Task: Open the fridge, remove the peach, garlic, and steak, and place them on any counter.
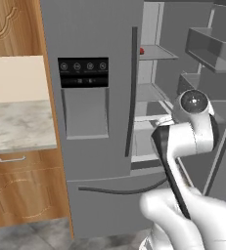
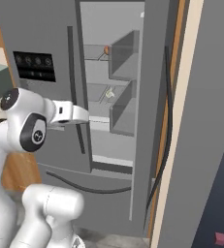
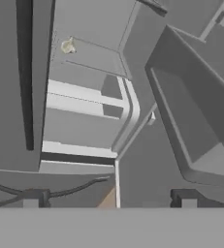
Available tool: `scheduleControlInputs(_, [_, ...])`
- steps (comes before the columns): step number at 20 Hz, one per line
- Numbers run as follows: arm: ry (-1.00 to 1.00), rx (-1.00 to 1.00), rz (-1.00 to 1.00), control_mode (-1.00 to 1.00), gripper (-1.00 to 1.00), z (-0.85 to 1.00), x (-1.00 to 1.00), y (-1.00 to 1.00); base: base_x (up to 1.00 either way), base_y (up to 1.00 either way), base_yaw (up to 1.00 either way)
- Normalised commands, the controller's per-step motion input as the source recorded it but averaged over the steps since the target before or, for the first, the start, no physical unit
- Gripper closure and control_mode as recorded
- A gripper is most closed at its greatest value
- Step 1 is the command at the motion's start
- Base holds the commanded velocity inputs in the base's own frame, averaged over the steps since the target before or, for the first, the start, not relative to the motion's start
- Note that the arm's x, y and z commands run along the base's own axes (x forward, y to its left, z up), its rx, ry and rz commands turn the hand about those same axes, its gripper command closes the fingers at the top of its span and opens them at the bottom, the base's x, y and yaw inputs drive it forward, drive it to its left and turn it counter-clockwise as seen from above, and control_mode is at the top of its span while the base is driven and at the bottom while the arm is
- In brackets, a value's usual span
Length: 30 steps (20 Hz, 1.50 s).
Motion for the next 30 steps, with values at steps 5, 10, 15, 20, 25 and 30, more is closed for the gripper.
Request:
scheduleControlInputs(5, [0.14, 0.25, 0.09, -1.0, -1.0, 0.63, 0.22, 0.7, 0.0, 0.0, 0.0])
scheduleControlInputs(10, [0.04, 0.26, 0.03, -1.0, -1.0, 0.26, 0.49, 0.41, 0.0, 0.0, 0.0])
scheduleControlInputs(15, [-0.04, 0.23, 0.01, -1.0, -1.0, 0.0, 0.64, 0.16, 0.0, 0.0, 0.0])
scheduleControlInputs(20, [-0.11, 0.14, 0.0, -1.0, -1.0, 0.0, 0.88, 0.22, 0.0, 0.0, 0.0])
scheduleControlInputs(25, [-0.08, 0.01, -0.04, -1.0, -1.0, 0.0, 0.95, 0.17, 0.0, 0.0, 0.0])
scheduleControlInputs(30, [-0.07, -0.04, -0.07, -1.0, -1.0, 0.0, 0.93, 0.0, 0.0, 0.0, 0.0])
